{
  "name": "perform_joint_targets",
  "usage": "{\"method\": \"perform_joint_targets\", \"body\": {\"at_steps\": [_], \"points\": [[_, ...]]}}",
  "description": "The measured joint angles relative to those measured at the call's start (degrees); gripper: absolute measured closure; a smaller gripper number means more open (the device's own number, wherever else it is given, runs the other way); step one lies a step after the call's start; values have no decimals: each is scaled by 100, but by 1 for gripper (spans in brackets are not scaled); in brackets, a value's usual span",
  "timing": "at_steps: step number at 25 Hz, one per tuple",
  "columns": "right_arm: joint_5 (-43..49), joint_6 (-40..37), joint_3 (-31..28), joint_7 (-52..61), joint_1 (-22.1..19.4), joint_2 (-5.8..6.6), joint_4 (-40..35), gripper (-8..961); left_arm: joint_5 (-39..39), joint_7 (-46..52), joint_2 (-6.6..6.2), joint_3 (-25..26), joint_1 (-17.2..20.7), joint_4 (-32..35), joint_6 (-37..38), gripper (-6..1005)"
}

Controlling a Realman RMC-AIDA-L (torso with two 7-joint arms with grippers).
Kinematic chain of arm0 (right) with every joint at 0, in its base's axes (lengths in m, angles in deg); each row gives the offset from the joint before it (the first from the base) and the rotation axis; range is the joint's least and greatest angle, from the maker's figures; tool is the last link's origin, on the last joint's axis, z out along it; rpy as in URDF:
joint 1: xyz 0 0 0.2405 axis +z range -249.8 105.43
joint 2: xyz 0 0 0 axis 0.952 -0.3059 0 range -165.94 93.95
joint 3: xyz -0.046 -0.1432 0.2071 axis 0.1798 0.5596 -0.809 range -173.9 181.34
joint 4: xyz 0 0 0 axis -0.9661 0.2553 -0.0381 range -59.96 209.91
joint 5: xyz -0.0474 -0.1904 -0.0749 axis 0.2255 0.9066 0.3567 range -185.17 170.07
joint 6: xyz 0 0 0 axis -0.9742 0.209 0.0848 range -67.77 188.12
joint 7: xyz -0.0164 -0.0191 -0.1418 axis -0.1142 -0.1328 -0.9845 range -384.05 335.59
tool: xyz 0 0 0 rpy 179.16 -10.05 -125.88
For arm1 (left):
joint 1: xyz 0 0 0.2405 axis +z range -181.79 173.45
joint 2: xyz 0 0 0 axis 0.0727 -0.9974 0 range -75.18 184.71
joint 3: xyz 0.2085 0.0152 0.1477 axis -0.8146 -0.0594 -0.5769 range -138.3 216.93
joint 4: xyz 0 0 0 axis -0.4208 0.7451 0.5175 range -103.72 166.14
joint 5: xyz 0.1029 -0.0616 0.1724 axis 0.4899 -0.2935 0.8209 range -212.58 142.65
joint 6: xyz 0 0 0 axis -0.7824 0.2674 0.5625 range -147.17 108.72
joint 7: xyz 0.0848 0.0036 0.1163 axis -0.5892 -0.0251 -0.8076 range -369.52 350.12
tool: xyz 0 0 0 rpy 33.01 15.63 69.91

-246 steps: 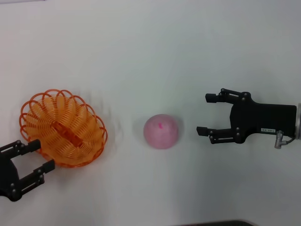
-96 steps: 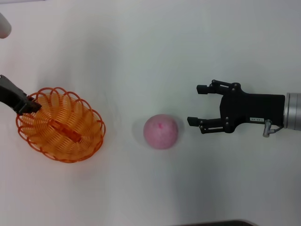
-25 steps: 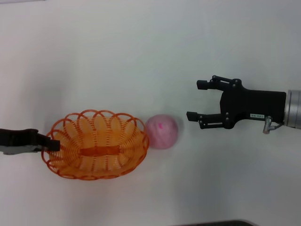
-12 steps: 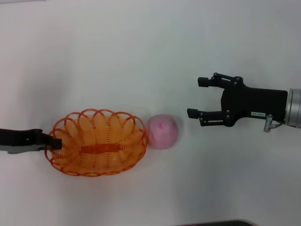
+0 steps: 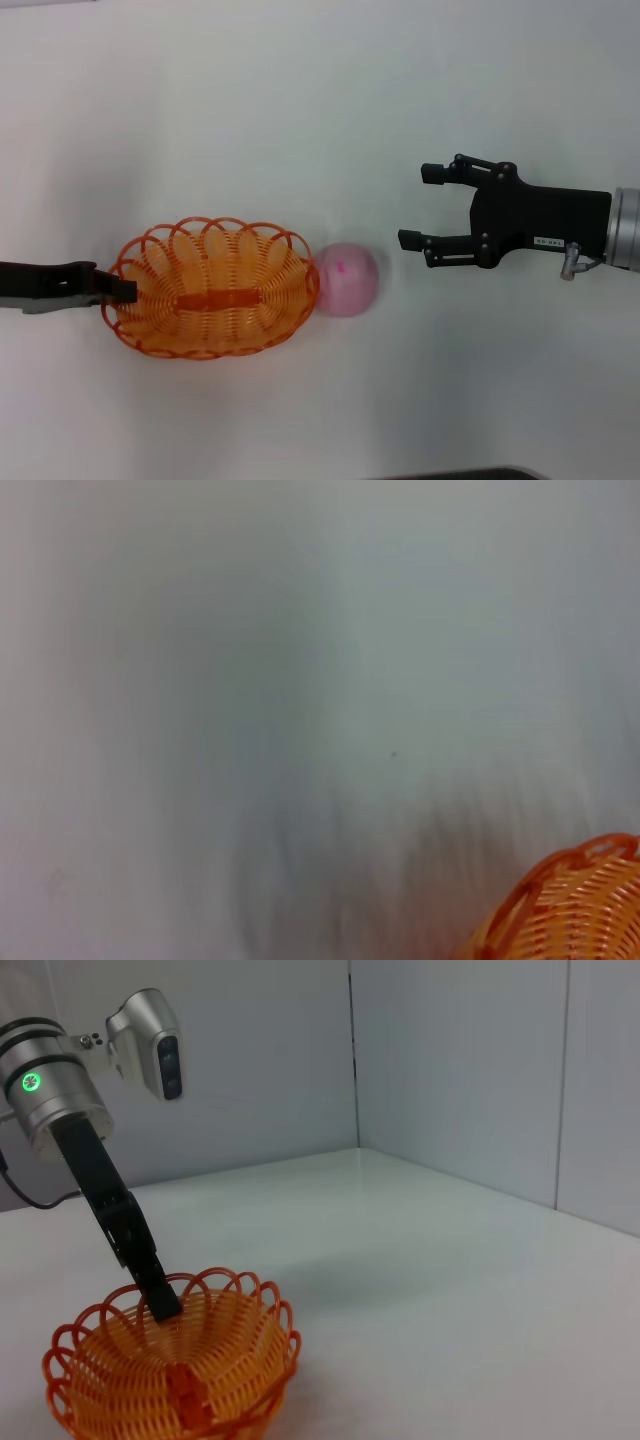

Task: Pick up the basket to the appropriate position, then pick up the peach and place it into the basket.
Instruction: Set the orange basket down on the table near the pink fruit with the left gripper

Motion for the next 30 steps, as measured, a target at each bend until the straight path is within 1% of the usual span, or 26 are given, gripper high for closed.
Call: {"method": "perform_joint_targets", "body": {"at_steps": [16,22,30], "points": [[2,27,-8,0,0,9,-1,13,-263,66,0,-250,77,-30,-157,932],[2,28,-8,0,0,9,-9,12,-278,153,-3,-450,152,19,-265,933],[1,28,-8,-4,0,9,-9,12,-292,159,-16,-458,173,31,-244,932]]}}
